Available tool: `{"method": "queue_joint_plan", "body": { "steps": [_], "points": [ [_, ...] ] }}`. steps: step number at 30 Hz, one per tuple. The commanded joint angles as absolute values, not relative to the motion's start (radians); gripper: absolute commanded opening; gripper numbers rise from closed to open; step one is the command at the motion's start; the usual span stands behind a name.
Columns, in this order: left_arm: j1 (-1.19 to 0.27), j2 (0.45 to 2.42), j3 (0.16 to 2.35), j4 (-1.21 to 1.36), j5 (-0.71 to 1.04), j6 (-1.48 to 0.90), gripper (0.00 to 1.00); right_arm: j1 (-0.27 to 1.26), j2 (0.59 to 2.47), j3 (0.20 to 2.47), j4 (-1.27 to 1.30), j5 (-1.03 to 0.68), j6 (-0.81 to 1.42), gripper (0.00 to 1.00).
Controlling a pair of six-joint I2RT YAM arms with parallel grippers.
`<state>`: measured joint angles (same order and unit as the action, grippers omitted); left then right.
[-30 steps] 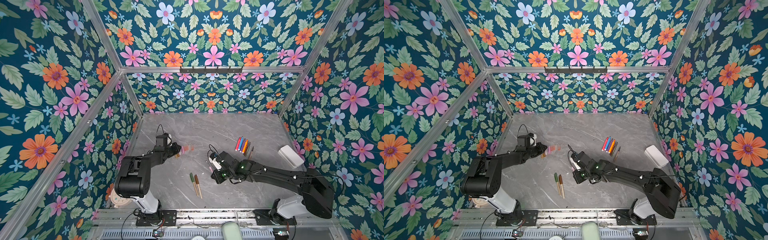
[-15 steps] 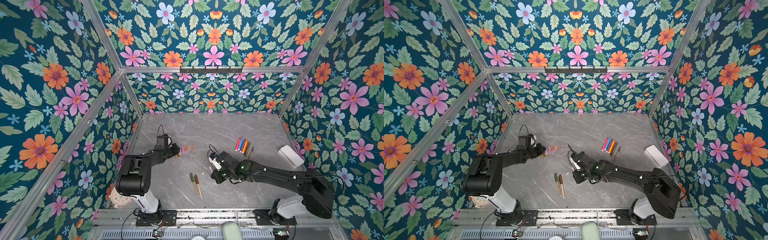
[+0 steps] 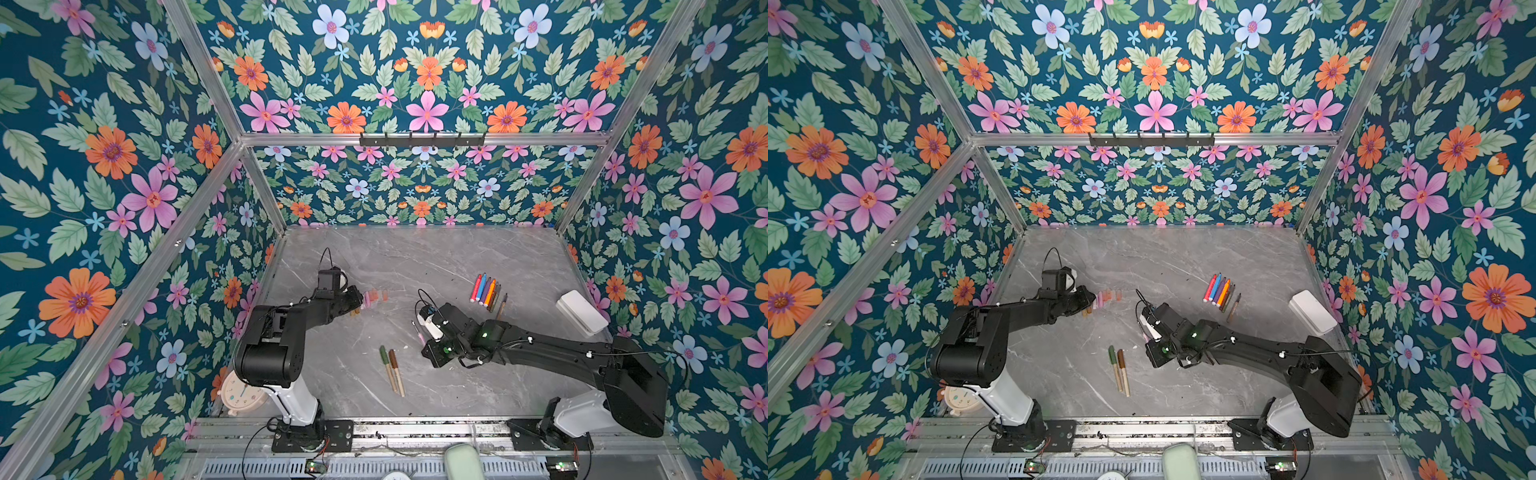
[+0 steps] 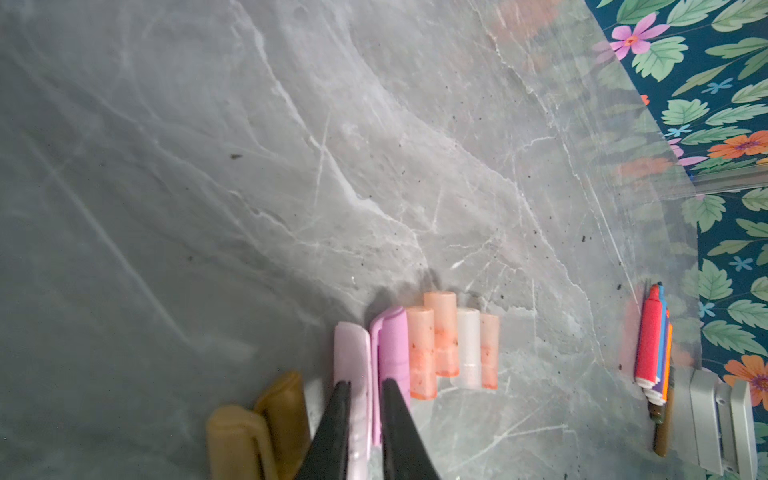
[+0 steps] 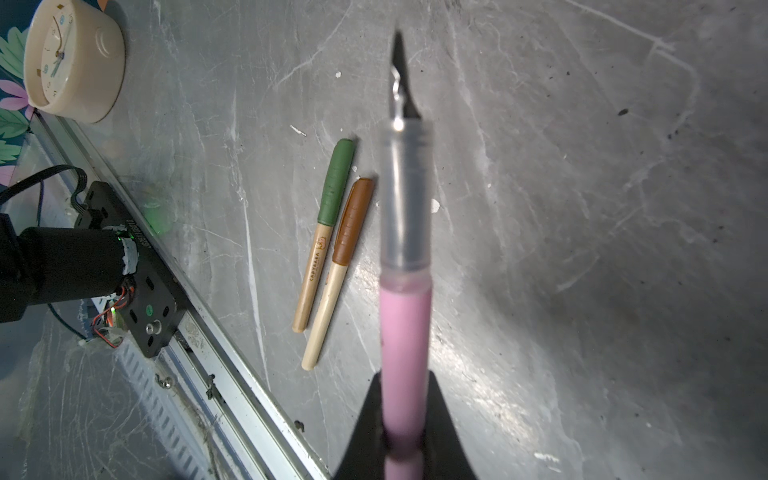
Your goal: Open the pen caps
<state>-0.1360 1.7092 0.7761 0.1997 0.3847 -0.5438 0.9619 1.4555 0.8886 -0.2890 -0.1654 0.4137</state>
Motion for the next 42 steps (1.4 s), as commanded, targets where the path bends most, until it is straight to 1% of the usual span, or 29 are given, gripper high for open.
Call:
{"method": "queue_joint_plan", "body": {
  "steps": [1,8,14,17,19,22,24,27,29,31,34,42],
  "points": [
    [-0.145,1.719,0.791,0.193,0.382,-0.543,0.18,0.963,1.453,0.890,-0.285,-0.164,0.410,0.00],
    [-0.150,1.691,0.795,0.172,0.357,-0.539,0.18,0.962,1.438,0.891,-0.306,-0.149,0.402,0.00],
    [-0.149,1.588,0.742,0.133,0.288,-0.523,0.18,0.937,1.412,0.911,-0.343,-0.129,0.395,0.00],
    [-0.143,1.532,0.689,0.117,0.235,-0.518,0.18,0.852,1.377,0.909,-0.386,-0.147,0.389,0.00],
    [-0.129,1.509,0.654,0.114,0.225,-0.517,0.19,0.743,1.334,0.890,-0.410,-0.187,0.402,0.00],
    [-0.103,1.494,0.614,0.116,0.234,-0.513,0.21,0.519,1.252,0.839,-0.421,-0.310,0.438,0.00],
    [-0.088,1.504,0.599,0.129,0.257,-0.508,0.26,0.368,1.192,0.803,-0.424,-0.392,0.456,0.00],
    [-0.072,1.538,0.598,0.158,0.299,-0.510,0.30,0.212,1.125,0.778,-0.450,-0.437,0.459,0.00],
    [-0.066,1.560,0.600,0.182,0.321,-0.519,0.30,0.150,1.094,0.770,-0.470,-0.438,0.447,0.00],
    [-0.064,1.578,0.605,0.200,0.336,-0.526,0.32,0.107,1.072,0.766,-0.485,-0.451,0.439,0.00],
    [-0.063,1.599,0.613,0.217,0.347,-0.531,0.37,0.087,1.050,0.761,-0.503,-0.444,0.428,0.00],
    [-0.062,1.632,0.634,0.242,0.373,-0.532,0.37,0.087,1.051,0.756,-0.493,-0.448,0.430,0.00]
  ]
}}
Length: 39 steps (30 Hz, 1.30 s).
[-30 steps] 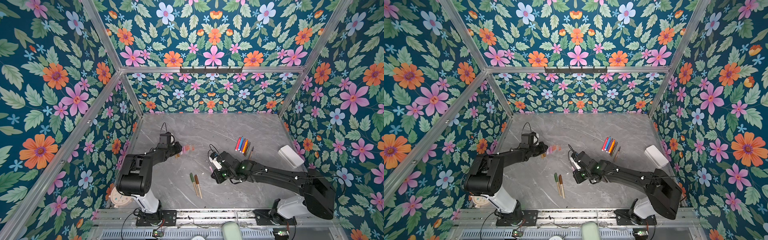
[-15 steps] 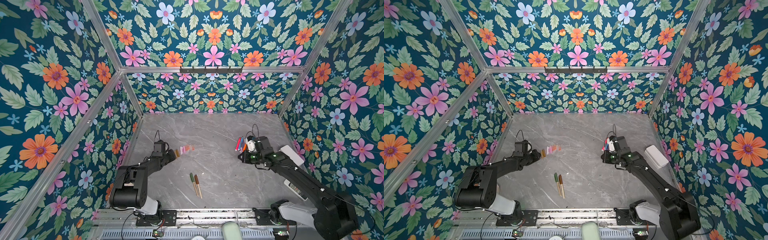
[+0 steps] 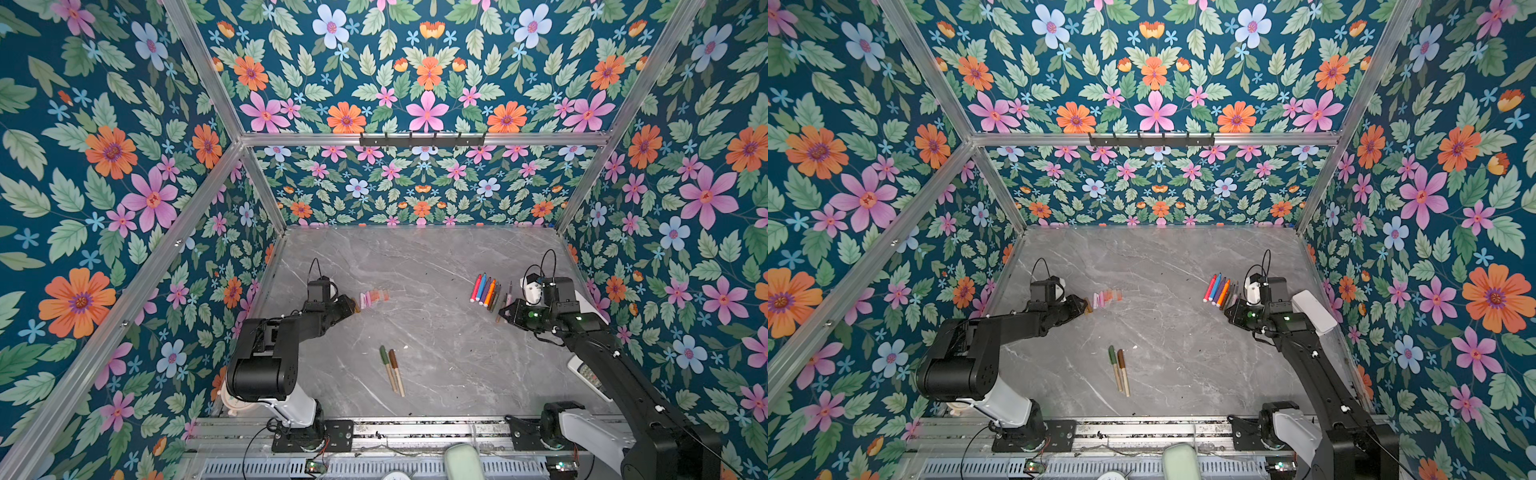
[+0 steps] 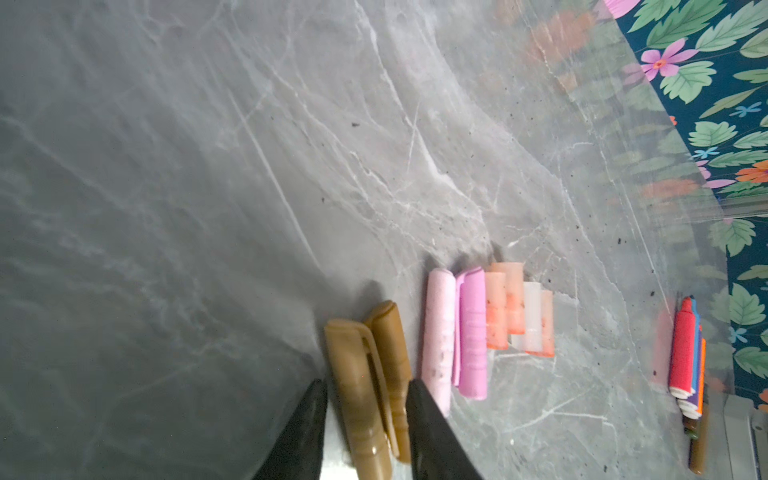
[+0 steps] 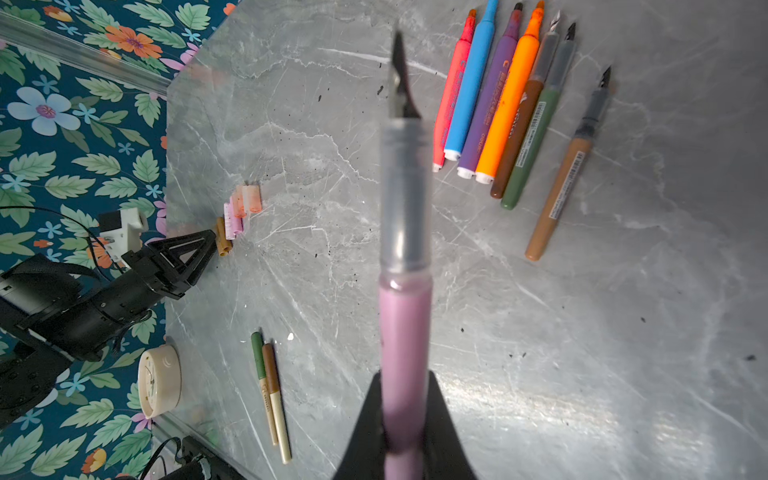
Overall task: Open the pen caps
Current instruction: 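Carry the uncapped pink fountain pen to the pen cluster and release it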
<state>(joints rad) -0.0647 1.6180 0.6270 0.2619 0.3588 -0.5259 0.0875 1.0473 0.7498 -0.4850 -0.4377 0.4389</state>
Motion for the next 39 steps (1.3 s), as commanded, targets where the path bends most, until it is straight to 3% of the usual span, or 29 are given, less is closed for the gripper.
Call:
{"method": "queue_joint_plan", "body": {
  "steps": [1,13,26,32,39],
  "points": [
    [-0.062,1.639,0.638,0.246,0.378,-0.532,0.37,0.087,1.052,0.760,-0.495,-0.447,0.428,0.00],
    [-0.063,1.684,0.666,0.290,0.423,-0.560,0.37,0.057,1.073,0.769,-0.499,-0.454,0.427,0.00],
    [-0.063,1.673,0.647,0.303,0.416,-0.566,0.37,-0.147,1.214,0.644,-0.342,-0.653,0.532,0.00],
    [-0.061,1.584,0.631,0.279,0.348,-0.542,0.37,-0.147,1.383,0.654,-0.288,-0.658,0.519,0.00],
    [-0.061,1.377,0.556,0.253,0.260,-0.511,0.36,-0.146,1.489,0.690,-0.267,-0.533,0.507,0.00]
  ]
}}
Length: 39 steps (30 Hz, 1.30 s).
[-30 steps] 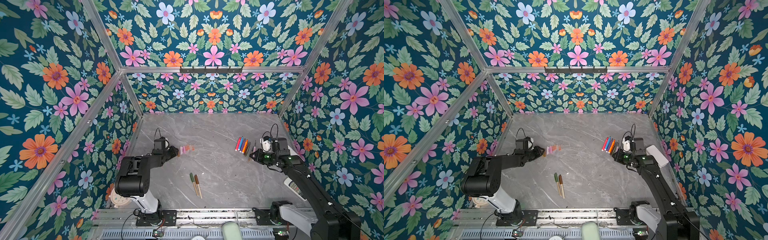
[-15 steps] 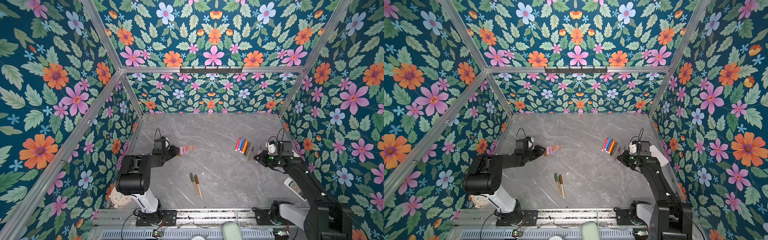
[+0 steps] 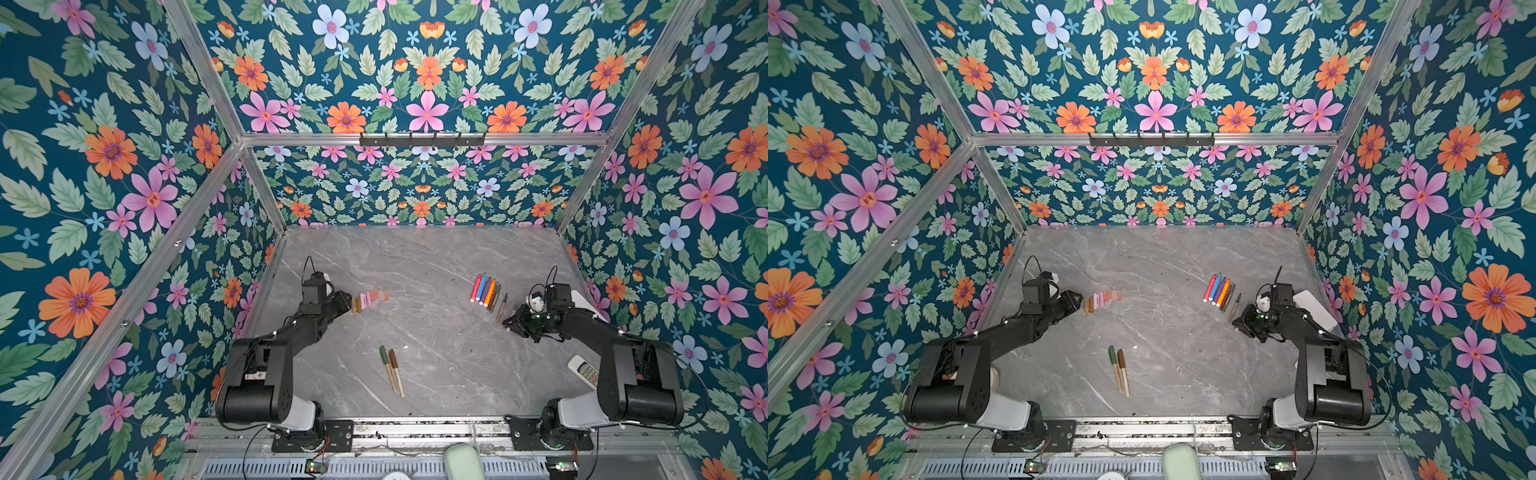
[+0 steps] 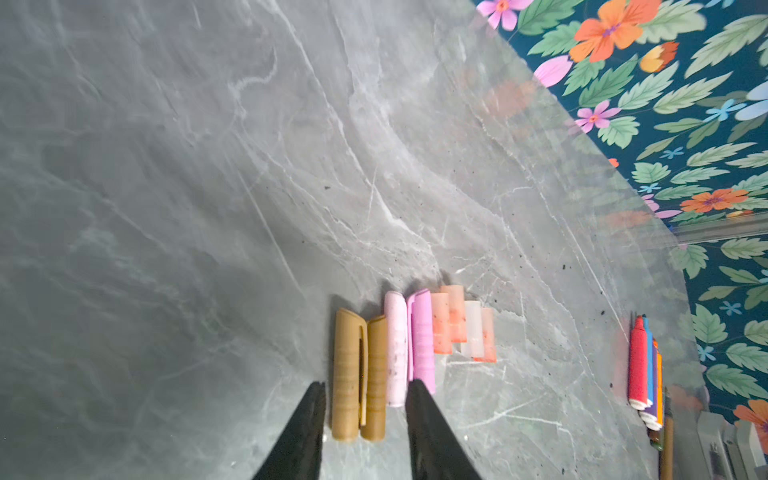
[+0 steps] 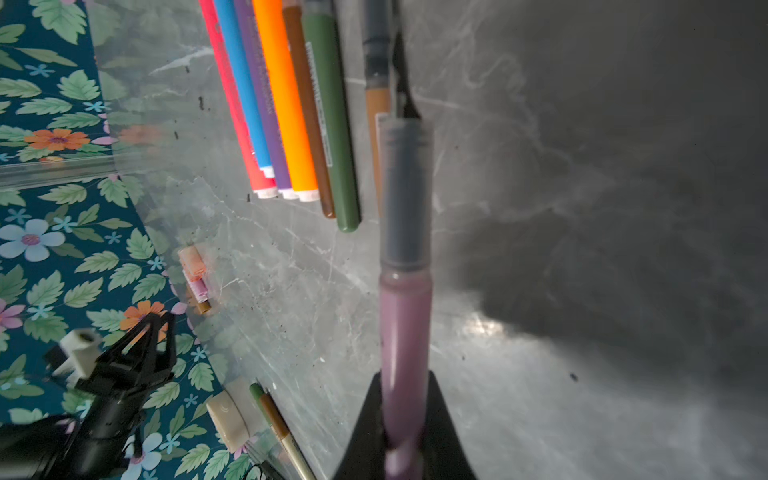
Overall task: Open the pen caps
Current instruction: 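Carry the uncapped pink fountain pen to the pen cluster and release it, then move the right gripper over the green and brown pens while the left lifts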
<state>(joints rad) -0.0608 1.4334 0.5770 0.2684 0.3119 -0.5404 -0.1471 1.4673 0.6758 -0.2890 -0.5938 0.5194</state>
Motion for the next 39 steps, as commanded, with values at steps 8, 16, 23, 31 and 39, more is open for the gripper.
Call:
{"method": "queue_joint_plan", "body": {
  "steps": [8,16,23,31,39],
  "points": [
    [-0.061,1.192,0.494,0.288,0.264,-0.515,0.36,-0.147,1.641,0.768,-0.242,-0.505,0.495,0.00],
    [-0.063,1.193,0.496,0.278,0.260,-0.506,0.36,-0.147,1.743,0.828,-0.225,-0.545,0.518,0.18],
    [-0.062,1.200,0.495,0.279,0.249,-0.501,0.36,-0.147,1.748,0.827,-0.220,-0.554,0.514,0.43],
    [-0.063,1.166,0.448,0.329,0.306,-0.556,0.36,-0.147,1.754,0.818,-0.195,-0.574,0.517,0.44],
    [-0.063,0.965,0.345,0.290,0.314,-0.532,0.36,-0.146,1.703,0.786,-0.183,-0.533,0.531,0.44]
  ]
}}
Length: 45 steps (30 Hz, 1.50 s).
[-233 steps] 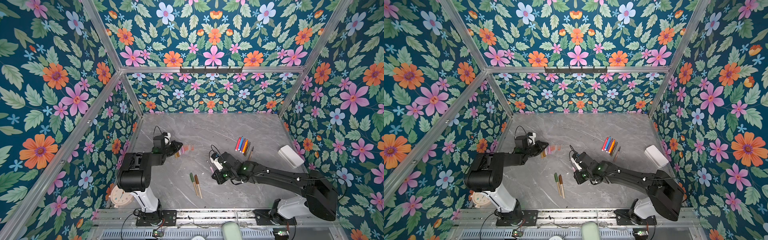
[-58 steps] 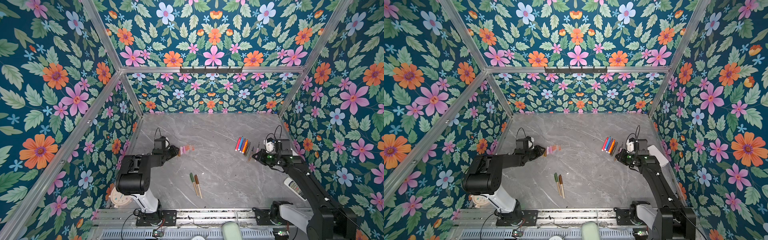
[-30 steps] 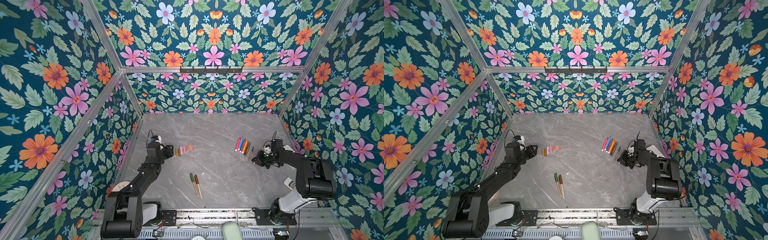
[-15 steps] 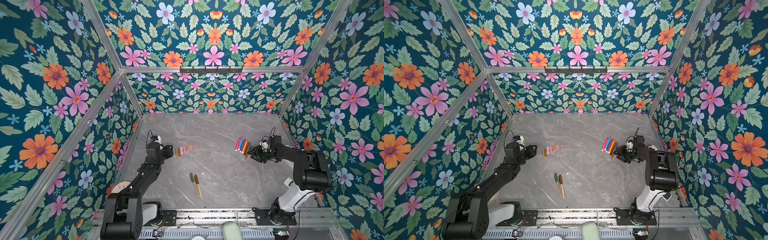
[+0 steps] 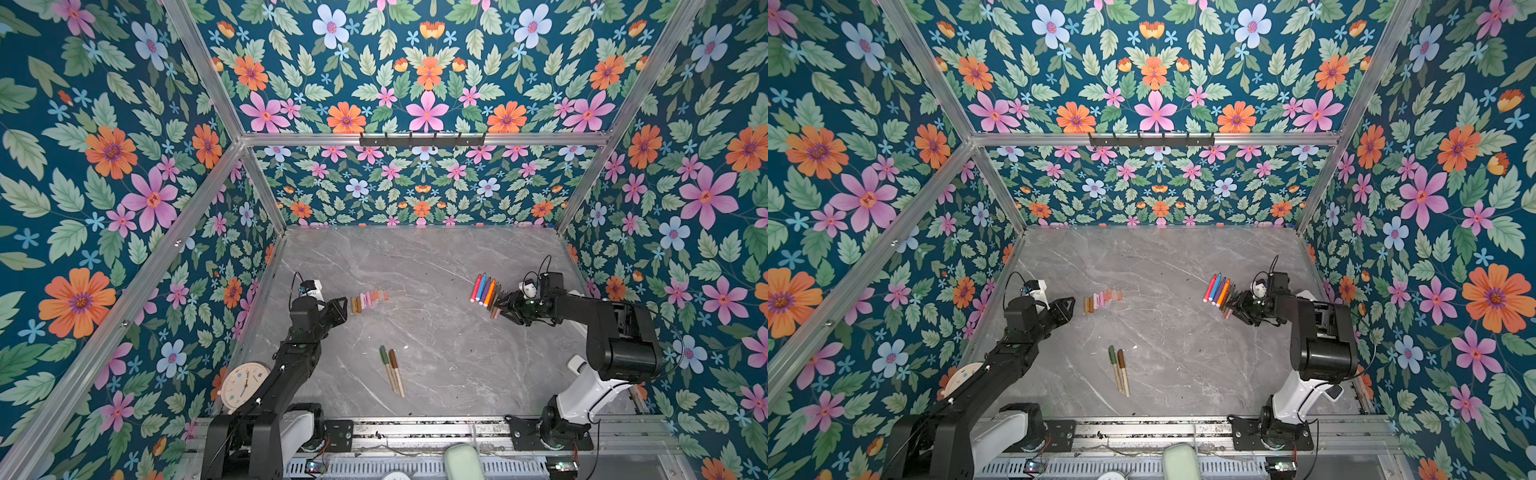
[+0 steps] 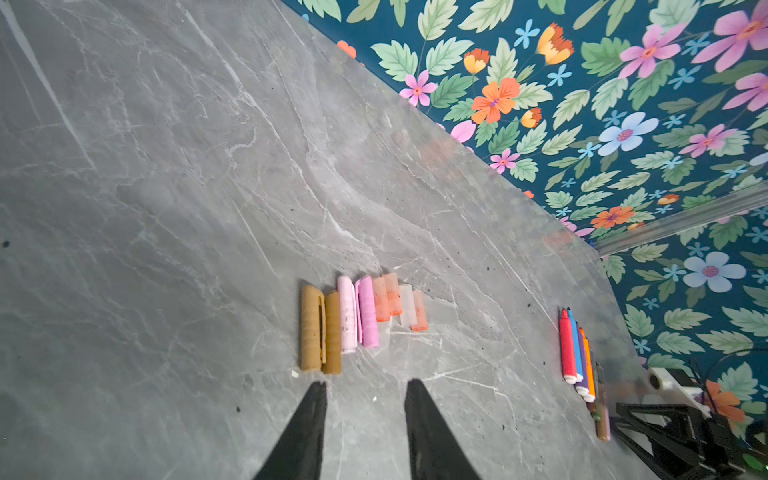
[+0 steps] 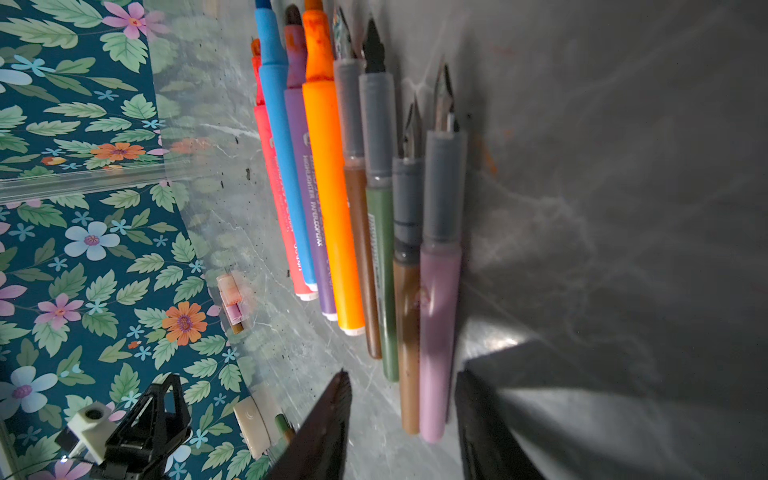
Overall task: Open the pen caps
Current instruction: 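Move the right gripper over the green and brown pens while the left lifts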
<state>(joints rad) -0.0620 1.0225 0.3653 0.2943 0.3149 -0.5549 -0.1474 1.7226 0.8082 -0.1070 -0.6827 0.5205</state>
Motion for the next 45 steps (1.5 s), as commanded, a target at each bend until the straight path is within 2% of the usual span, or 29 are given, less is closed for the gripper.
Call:
{"method": "queue_joint_plan", "body": {
  "steps": [1,5,9,11,15,19,27,45],
  "points": [
    [-0.063,0.935,0.332,0.286,0.301,-0.522,0.36,-0.140,1.672,0.772,-0.184,-0.500,0.535,0.44],
    [-0.063,0.805,0.242,0.322,0.217,-0.494,0.35,0.013,1.454,0.767,-0.298,-0.246,0.485,0.44],
    [-0.064,0.719,0.233,0.308,0.183,-0.486,0.35,0.334,1.379,0.854,-0.461,-0.011,0.457,0.44],
    [-0.064,0.704,0.226,0.307,0.170,-0.489,0.35,0.530,1.417,0.896,-0.503,0.055,0.475,0.44],
    [-0.064,0.706,0.238,0.280,0.162,-0.480,0.35,0.861,1.615,1.026,-0.559,0.065,0.543,0.43],
    [-0.064,0.698,0.236,0.272,0.155,-0.478,0.35,1.053,1.749,1.142,-0.572,0.059,0.580,0.42],
    [-0.065,0.690,0.245,0.249,0.138,-0.474,0.35,1.211,1.812,1.215,-0.599,0.016,0.669,0.39],
    [-0.064,0.718,0.255,0.249,0.154,-0.482,0.35,1.278,1.888,1.259,-0.636,0.026,0.737,0.32]
  ]
}}
